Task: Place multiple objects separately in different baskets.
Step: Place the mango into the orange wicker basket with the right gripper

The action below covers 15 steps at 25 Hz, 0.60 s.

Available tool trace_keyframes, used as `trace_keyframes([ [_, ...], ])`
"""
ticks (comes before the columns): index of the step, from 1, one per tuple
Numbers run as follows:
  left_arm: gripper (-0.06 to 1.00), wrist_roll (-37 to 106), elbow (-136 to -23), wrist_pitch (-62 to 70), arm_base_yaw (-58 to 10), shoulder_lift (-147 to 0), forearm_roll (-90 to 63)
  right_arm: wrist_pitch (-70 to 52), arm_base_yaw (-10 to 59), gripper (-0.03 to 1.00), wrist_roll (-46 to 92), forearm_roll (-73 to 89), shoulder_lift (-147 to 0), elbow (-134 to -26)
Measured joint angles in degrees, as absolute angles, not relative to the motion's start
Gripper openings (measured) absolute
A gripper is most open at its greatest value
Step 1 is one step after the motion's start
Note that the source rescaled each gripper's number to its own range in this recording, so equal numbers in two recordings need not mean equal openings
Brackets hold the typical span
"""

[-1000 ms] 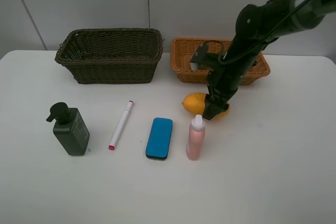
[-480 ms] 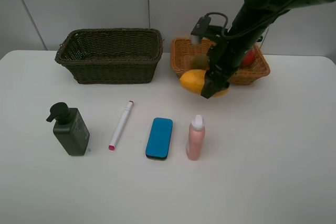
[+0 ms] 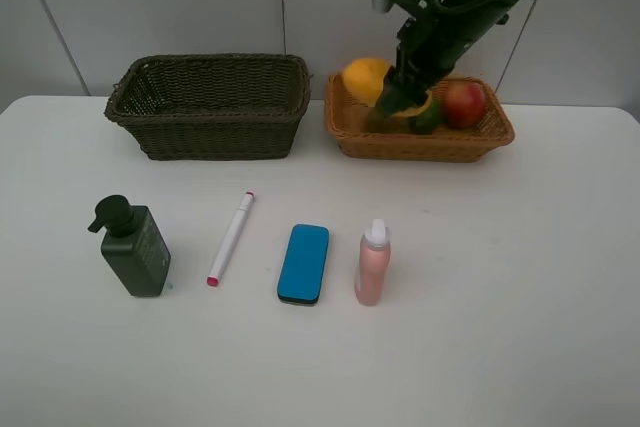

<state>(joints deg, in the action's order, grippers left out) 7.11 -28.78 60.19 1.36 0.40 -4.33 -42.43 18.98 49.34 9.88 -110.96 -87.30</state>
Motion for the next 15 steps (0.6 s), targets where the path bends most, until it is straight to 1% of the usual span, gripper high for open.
trace_keyframes([
  [8, 1.00, 7.11, -28.78, 60.19, 1.36, 0.40, -4.33, -26.67, 17.27, 0.26, 40.93, 9.02, -113.59, -87.30],
  [15, 1.00, 7.11, -28.78, 60.19, 1.36, 0.40, -4.33, -20.30, 14.68, 0.26, 39.89, 13.80, -117.19, -87.30],
])
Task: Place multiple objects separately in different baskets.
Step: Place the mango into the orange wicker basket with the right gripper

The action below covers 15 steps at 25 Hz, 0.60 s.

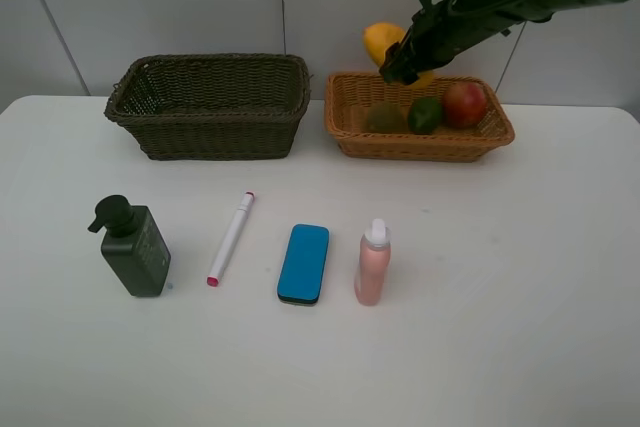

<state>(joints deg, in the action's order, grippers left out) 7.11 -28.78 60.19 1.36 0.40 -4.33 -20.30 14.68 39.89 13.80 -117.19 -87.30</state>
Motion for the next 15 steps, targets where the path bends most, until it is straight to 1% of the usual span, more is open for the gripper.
trace_keyframes([
  [15, 1.00, 7.11, -28.78, 60.19, 1.36, 0.40, -4.33, -15.50, 13.66, 0.26, 39.70, 18.19, -120.57, -87.30],
])
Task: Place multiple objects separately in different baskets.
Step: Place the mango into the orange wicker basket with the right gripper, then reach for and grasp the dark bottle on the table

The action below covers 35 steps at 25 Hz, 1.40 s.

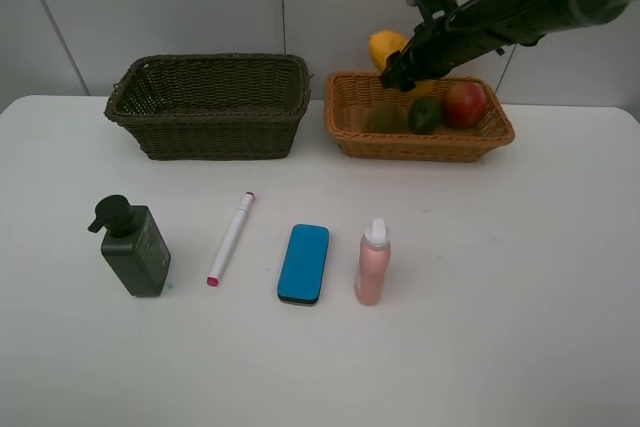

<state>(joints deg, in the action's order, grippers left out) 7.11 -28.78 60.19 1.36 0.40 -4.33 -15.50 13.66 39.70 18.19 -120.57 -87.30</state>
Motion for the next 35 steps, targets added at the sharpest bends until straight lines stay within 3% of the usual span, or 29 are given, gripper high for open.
trace_keyframes([
  [3, 1.00, 7.11, -28.78, 60.19, 1.36, 0.40, -4.33, -15.42, 13.66, 0.28, 39.66, 18.07, -120.57, -87.30],
  [4, 1.00, 7.11, -28.78, 60.19, 1.36, 0.40, -4.33, -15.30, 13.66, 0.36, 39.66, 17.90, -120.57, -87.30],
  [6, 1.00, 7.11, -28.78, 60.19, 1.36, 0.40, -4.33, -14.88, 13.66, 0.72, 39.66, 17.46, -120.57, -87.30],
  [7, 1.00, 7.11, -28.78, 60.19, 1.36, 0.40, -4.33, -14.66, 13.66, 0.84, 39.66, 17.19, -120.57, -87.30],
  [10, 1.00, 7.11, -28.78, 60.19, 1.36, 0.40, -4.33, -14.61, 13.66, 0.96, 39.66, 17.06, -120.57, -87.30],
  [23, 1.00, 7.11, -28.78, 60.19, 1.36, 0.40, -4.33, -18.27, 13.66, 1.00, 39.66, 17.22, -120.27, -87.30],
  [35, 1.00, 7.11, -28.78, 60.19, 1.36, 0.40, -4.33, -33.11, 13.66, 1.00, 39.85, 18.02, -111.12, -87.30],
])
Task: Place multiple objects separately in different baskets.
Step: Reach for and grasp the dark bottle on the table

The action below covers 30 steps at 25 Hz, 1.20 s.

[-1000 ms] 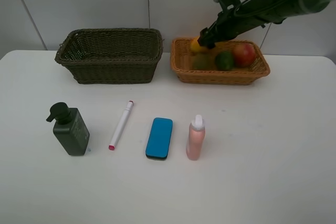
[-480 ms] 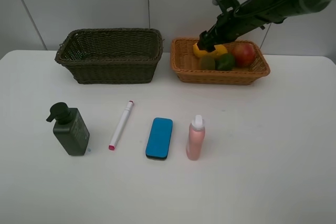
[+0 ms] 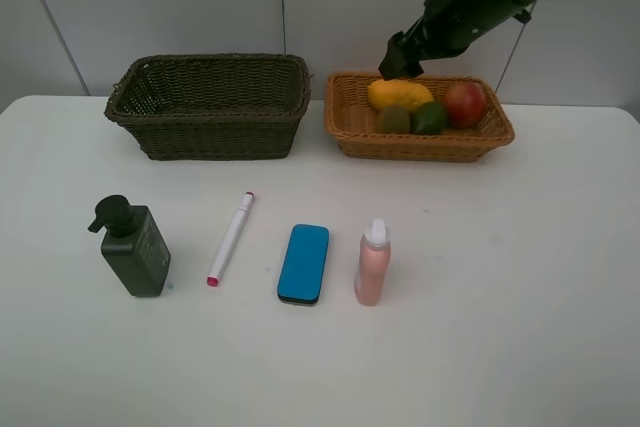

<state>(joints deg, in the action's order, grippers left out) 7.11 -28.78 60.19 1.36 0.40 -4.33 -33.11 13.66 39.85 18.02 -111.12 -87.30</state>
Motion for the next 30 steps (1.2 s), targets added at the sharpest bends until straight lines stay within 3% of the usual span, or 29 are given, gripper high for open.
trace_keyframes([
  [24, 1.00, 7.11, -28.78, 60.19, 1.36, 0.40, -4.33, -68.89, 13.71, 1.00, 37.24, 16.57, -91.68, -87.03],
  [30, 1.00, 7.11, -28.78, 60.19, 1.36, 0.40, -4.33, -68.16, 13.71, 1.00, 36.76, 16.57, -80.32, -76.63],
])
